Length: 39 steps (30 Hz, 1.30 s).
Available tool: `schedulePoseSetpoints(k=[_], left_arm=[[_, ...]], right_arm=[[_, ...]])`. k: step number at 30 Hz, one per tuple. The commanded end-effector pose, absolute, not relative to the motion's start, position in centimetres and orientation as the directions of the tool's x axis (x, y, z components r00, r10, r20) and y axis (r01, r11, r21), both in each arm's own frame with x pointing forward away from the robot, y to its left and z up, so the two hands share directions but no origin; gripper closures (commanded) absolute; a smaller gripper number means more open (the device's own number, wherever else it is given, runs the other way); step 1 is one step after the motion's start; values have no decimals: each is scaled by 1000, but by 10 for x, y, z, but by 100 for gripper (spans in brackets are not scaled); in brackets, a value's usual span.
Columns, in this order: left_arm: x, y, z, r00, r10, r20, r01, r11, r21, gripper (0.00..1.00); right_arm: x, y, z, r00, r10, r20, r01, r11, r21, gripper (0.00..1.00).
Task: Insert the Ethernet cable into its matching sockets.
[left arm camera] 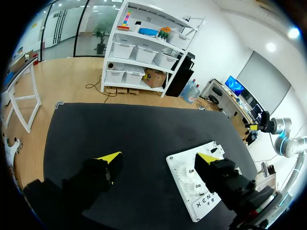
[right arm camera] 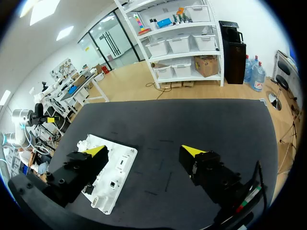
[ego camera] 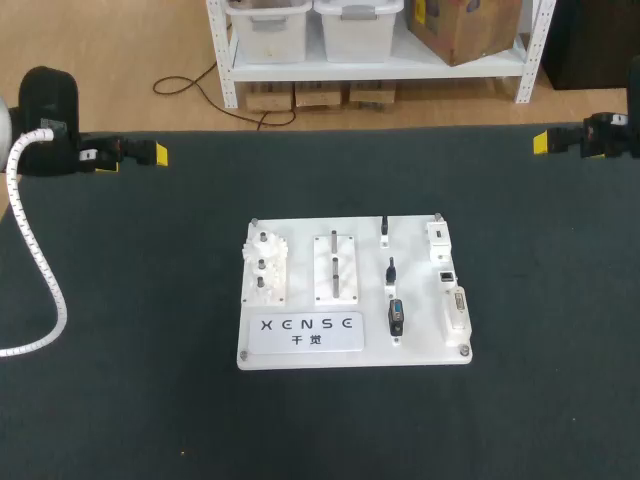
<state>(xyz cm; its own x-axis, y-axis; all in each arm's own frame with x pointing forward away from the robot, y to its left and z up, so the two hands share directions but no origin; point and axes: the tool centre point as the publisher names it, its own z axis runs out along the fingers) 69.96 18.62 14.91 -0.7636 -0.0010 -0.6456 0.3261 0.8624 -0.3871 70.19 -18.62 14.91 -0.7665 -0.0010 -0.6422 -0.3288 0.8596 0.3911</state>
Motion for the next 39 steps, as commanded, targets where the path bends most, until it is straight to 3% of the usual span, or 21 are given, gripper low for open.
schedulePoseSetpoints(k=[1, 11, 14, 22, 27, 39], left_arm=[[700, 185, 150, -767, 0, -642, 321, 866, -383, 0], [700, 185, 150, -767, 0, -642, 321, 866, -383, 0], [703, 170, 152, -738, 135, -661, 463, 814, -351, 0], [690, 113, 154, -399, 401, -825, 892, 377, -248, 0], [673, 88, 148, -257, 447, -857, 965, 172, -200, 0], [630, 53, 123, 7, 483, -876, 996, -77, -35, 0]], right_arm=[[702, -186, 150, -767, -1, -642, -328, 861, 390, 0], [702, -186, 150, -767, -1, -642, -328, 861, 390, 0], [702, -186, 150, -767, -1, -642, -328, 861, 390, 0], [702, -186, 150, -767, -1, -642, -328, 861, 390, 0], [702, -186, 150, -767, -1, -642, -328, 861, 390, 0], [702, -186, 150, -767, -1, -642, -328, 861, 390, 0]])
